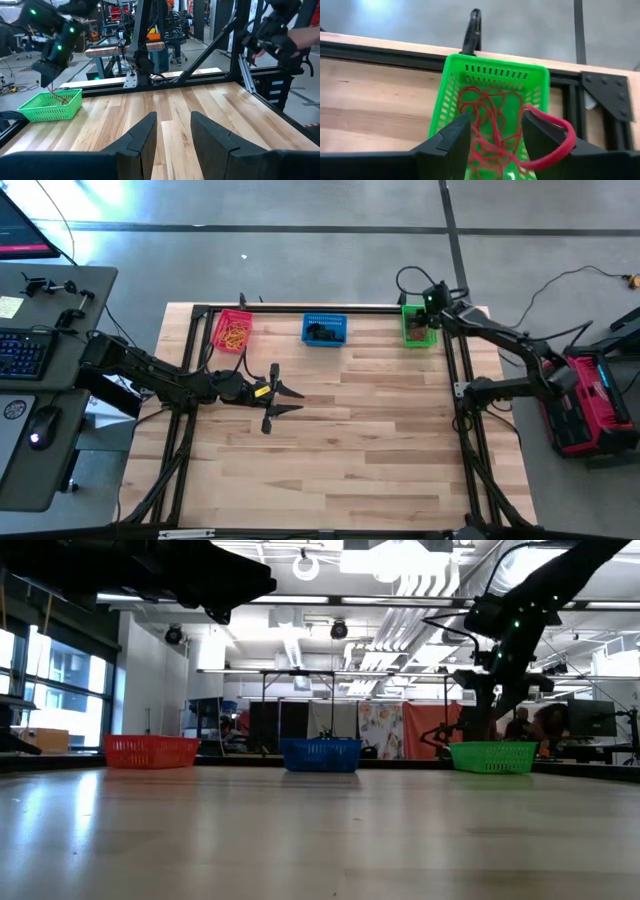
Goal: Sort rubber bands into baskets
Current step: Put the red rubber band into the green bin
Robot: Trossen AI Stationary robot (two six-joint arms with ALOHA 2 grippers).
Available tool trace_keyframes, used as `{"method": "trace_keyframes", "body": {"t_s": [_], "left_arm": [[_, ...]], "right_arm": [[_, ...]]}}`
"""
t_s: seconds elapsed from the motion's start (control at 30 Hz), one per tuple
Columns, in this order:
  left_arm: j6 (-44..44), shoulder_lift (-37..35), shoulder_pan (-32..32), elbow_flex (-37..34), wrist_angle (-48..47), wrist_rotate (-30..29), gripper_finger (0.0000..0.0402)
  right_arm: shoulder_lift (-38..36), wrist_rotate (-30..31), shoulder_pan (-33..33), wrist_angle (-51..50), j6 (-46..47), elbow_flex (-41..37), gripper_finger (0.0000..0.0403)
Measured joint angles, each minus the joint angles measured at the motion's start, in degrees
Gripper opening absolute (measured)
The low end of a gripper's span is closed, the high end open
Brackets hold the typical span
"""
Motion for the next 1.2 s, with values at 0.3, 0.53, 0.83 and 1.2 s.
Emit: {"method": "trace_keyframes", "body": {"t_s": [0.3,0.53,0.83,1.2], "left_arm": [[0.0,0.0,0.0,0.0,0.0,0.0,0.0113],[0.0,0.0,0.0,0.0,0.0,0.02,0.0113],[0.0,0.0,0.0,0.0,0.0,0.02,0.0113],[-0.12,-0.02,-0.13,0.0,0.0,0.04,0.0113]], "right_arm": [[7.1,-3.88,-0.71,-8.96,3.58,7.59,0.0165],[17.57,-6.69,-0.71,-13.64,2.62,12.12,0.0165],[25.07,-9.01,-0.71,-27.82,0.28,22.69,0.0165],[30.71,-22.09,-3.21,-36.43,-1.65,29.54,0.0165]]}}
